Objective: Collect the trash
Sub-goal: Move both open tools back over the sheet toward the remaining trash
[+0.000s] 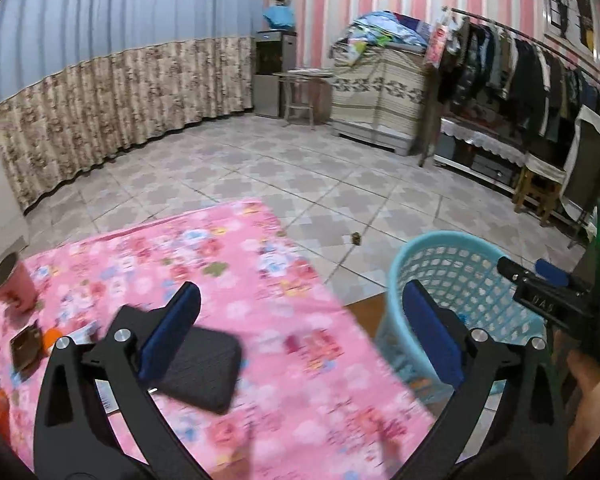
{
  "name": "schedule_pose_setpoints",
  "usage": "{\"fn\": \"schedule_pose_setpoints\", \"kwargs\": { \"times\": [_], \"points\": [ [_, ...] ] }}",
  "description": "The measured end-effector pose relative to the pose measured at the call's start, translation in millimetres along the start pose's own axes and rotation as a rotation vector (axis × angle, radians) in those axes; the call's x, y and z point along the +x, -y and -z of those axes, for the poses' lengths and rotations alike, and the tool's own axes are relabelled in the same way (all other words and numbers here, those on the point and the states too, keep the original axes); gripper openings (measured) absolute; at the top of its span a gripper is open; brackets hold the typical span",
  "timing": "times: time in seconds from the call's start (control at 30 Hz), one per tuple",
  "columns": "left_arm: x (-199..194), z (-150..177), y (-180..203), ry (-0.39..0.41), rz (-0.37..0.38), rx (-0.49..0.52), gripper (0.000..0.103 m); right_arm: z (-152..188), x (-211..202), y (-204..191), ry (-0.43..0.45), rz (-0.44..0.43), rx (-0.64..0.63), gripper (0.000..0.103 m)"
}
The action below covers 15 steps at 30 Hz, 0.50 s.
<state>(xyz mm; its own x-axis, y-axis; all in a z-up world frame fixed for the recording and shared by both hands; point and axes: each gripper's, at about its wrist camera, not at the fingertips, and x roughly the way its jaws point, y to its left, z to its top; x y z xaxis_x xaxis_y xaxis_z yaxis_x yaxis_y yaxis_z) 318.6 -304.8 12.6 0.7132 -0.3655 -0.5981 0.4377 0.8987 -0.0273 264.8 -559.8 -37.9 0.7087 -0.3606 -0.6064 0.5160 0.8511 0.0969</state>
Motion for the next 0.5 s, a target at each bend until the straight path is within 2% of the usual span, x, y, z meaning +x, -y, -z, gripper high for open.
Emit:
{"fn": "schedule_pose_setpoints", "kwargs": {
  "times": [0.13,0.3,0.37,0.5],
  "points": [
    [-20.1,12.3,-37.0,0.002,-0.051,-0.022,0.098,1.3,-7.2,-24.6,-0.003,-0.04,-0.038,0.09],
    [-47.7,32.0,-99.9,-0.002,-0.126,-0.086,0.098,6.5,-25.3,-59.7,0.026,-0.057,-0.074,0.091],
    [-58.1,40.7,-124.0,-0.008,-0.16,-0.103,0.098,10.3,-35.1,-71.8,0.03,-0.107,-0.045,0.091],
    [-82.2,62.3,-169.2,0.005,-0.288,-0.098,0.098,20.6,-44.1,-98.6,0.008,-0.225,0.0,0.091]
  ]
}}
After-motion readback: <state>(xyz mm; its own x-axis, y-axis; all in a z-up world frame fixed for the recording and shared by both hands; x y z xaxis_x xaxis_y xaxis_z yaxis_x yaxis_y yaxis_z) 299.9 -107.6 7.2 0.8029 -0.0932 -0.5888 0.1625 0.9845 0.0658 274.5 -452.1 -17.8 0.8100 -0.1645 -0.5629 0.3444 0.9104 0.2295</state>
